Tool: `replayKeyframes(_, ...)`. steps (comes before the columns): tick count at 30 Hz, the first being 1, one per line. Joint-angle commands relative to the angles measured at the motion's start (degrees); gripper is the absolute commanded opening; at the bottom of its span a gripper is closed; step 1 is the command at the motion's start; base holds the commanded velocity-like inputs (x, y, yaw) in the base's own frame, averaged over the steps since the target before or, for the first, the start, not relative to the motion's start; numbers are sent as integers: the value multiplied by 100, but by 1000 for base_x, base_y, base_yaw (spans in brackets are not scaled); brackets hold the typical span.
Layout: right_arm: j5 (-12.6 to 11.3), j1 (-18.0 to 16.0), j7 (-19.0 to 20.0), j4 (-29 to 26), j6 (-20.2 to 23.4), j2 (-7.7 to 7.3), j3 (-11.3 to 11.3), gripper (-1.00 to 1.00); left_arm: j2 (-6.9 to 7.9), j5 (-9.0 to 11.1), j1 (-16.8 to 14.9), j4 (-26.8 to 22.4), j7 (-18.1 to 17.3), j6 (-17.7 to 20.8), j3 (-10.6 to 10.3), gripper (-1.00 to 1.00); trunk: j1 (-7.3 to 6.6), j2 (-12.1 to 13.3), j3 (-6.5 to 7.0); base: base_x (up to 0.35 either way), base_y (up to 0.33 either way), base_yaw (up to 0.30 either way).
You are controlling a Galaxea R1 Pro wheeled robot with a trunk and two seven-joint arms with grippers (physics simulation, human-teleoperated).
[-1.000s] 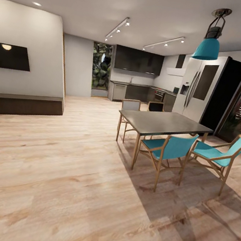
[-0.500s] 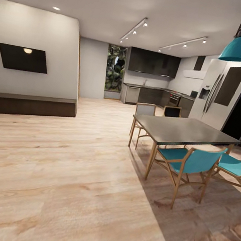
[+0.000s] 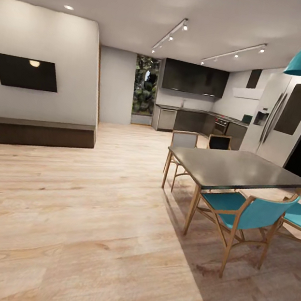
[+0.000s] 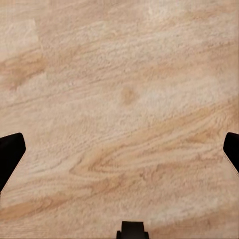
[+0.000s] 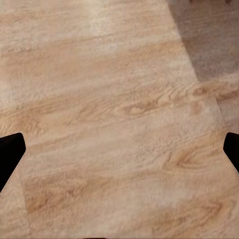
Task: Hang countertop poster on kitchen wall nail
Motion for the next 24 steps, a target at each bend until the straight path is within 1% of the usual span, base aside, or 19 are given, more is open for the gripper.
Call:
replayKeyframes(1,4,-3,-7,4,-18,0,-2,100,-1,0,2,-7,-2,-2,4,100,4,-2,-5,338,0,1)
replayKeyframes(9,3,-3,-9,4,-17,-1,-9,100,25,0,2,-7,-2,-2,4,100,4,-2,-5,339,13,0)
replayKeyframes(24,3,-3,-11,4,-17,-1,-11,100,34,0,2,-7,-2,-2,5,100,4,-2,-5,339,86,0)
